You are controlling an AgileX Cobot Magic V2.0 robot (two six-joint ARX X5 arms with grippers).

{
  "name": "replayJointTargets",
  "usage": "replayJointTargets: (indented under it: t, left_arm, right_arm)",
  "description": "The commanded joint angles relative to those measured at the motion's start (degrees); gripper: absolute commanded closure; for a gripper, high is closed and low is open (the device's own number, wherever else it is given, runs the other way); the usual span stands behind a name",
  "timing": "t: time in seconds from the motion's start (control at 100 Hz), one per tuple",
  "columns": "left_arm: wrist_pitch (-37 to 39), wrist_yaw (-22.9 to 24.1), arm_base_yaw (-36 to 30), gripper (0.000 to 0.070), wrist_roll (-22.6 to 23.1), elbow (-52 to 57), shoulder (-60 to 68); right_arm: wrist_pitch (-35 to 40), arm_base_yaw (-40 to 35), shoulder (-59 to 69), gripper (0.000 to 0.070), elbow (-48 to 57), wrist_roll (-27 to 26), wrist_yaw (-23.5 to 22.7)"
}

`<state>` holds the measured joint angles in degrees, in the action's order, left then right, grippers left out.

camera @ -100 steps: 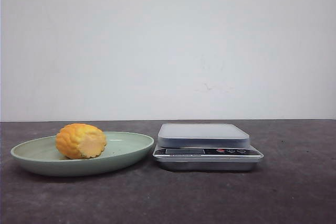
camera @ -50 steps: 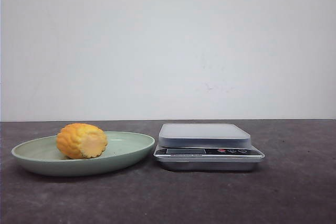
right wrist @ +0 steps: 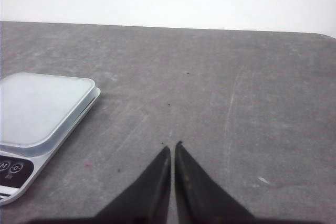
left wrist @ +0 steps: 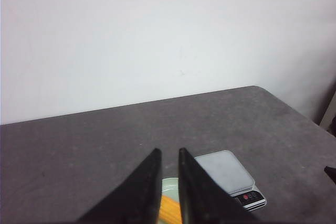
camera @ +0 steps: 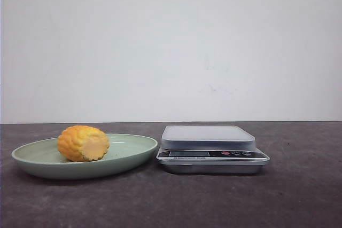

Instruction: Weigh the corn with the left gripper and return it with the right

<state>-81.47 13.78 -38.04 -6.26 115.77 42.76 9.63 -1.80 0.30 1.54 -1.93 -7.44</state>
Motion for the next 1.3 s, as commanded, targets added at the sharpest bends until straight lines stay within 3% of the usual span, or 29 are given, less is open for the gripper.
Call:
replayJointTargets:
  t: [0.0, 0.14, 0.36, 0.5, 0.62, 0.8, 0.96, 1.15, 1.29]
  left_arm:
    - [-2.97, 0.63, 0.61, 0.0686, 1.33, 0.07, 0.74]
    - [2.73, 1.66, 3.41, 0.0686, 4.2, -9.55, -0.72]
    - [35.56, 0.55, 8.55, 0.0685, 3.98, -41.59, -10.62]
    - [56.13, -6.6, 14.43, 0.0685, 2.4, -65.64, -19.19]
    - [67.1, -13.2, 20.9, 0.0685, -0.31, -83.8, -26.69]
    - [69.05, -15.74, 29.62, 0.0685, -4.79, -99.82, -36.0]
    - [69.13, -15.69, 35.28, 0.0685, -4.55, -107.23, -42.8]
    - [69.88, -15.72, 37.42, 0.0685, -2.01, -111.62, -42.6]
    - [70.58, -15.74, 37.4, 0.0685, -2.84, -115.1, -42.6]
  right_arm:
    - [-0.63, 0.07, -0.07, 0.0693, -0.26, -0.44, -0.04]
    - [-0.63, 0.07, -0.07, 0.0693, -0.26, -0.44, -0.04]
    - [-0.63, 0.07, -0.07, 0.0693, -0.26, -0.46, -0.04]
    - [-0.63, 0.07, -0.07, 0.0693, -0.26, -0.46, -0.07]
    - [-0.63, 0.07, -0.07, 0.0693, -0.26, -0.44, -0.04]
    - [-0.63, 0.07, -0.07, 0.0693, -0.26, -0.44, -0.04]
    - [-0.63, 0.07, -0.07, 0.0693, -0.26, -0.44, -0.04]
    - [-0.59, 0.07, -0.07, 0.0693, -0.26, -0.44, -0.07]
    - [-0.59, 0.07, -0.07, 0.0693, -0.26, -0.44, -0.04]
